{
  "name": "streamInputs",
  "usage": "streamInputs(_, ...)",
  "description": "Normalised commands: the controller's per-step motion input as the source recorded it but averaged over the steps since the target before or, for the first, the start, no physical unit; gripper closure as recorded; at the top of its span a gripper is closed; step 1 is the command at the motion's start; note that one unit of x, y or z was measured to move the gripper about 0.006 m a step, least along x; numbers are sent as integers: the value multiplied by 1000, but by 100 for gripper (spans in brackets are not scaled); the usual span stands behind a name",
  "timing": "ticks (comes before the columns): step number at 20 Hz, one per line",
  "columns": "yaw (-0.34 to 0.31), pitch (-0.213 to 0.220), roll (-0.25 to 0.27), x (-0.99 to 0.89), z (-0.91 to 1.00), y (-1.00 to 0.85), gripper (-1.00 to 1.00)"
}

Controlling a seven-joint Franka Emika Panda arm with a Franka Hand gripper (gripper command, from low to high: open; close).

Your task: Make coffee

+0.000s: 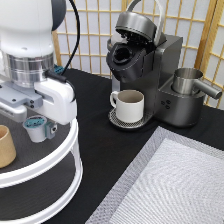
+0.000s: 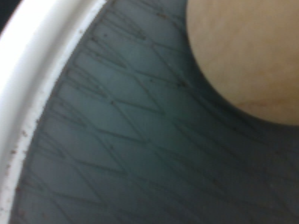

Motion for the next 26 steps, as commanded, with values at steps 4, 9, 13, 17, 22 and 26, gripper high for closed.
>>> streamInputs(4, 14, -31, 8, 53, 166, -11, 100)
streamInputs(9, 17, -51, 13, 23, 12, -67, 100)
streamInputs(13, 28, -55, 43, 23, 13, -134, 100)
streamInputs(17, 77, -49, 96, 21, 601, 115, 100)
streamInputs(22, 110, 0, 198, 7, 715, 457, 100)
streamInputs(26, 79, 10, 226, 6, 641, 574, 100)
